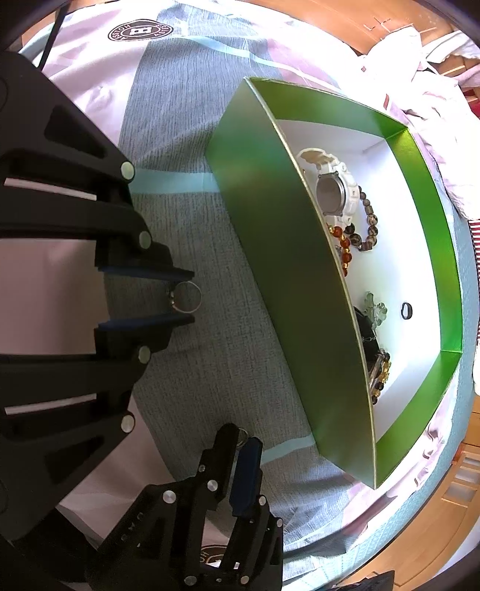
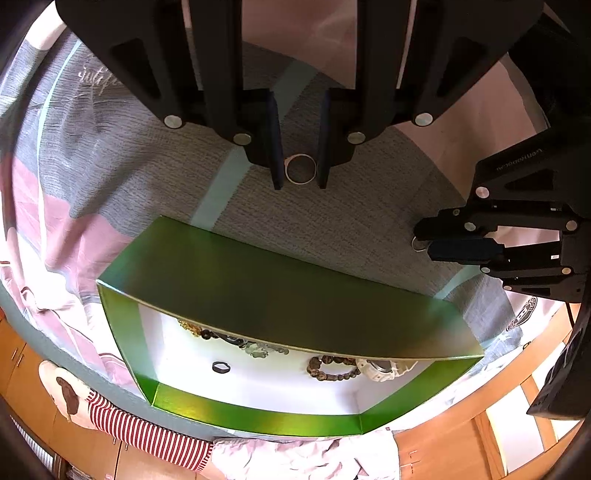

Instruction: Organize jewelry

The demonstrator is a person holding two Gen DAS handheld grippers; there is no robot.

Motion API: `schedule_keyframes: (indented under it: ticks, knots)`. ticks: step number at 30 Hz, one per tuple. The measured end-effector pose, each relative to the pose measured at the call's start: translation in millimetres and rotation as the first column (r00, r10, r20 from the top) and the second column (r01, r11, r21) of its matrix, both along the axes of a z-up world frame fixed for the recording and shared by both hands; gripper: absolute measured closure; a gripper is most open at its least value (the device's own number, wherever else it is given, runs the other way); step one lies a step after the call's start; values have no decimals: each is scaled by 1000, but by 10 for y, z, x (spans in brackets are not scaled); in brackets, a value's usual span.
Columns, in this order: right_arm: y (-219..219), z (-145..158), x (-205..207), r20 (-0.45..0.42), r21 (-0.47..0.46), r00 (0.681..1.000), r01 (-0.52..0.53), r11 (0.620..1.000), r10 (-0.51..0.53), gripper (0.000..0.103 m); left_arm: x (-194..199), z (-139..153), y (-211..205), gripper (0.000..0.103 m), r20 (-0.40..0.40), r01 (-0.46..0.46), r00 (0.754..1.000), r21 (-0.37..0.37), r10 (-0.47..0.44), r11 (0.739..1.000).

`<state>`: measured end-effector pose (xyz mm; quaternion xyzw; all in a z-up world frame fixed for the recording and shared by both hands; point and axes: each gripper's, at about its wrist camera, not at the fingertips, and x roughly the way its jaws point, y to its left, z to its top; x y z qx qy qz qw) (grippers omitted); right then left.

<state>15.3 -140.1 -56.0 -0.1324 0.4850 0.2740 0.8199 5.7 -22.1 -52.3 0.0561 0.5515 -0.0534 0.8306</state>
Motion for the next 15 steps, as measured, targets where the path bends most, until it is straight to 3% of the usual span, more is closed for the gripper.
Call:
schedule_keyframes:
  ticks: [15]
  knots:
    - [19, -1, -26, 2, -2, 1000, -1, 1000, 1, 85, -2, -6, -7, 85, -1, 0, 1000, 2, 0, 1000]
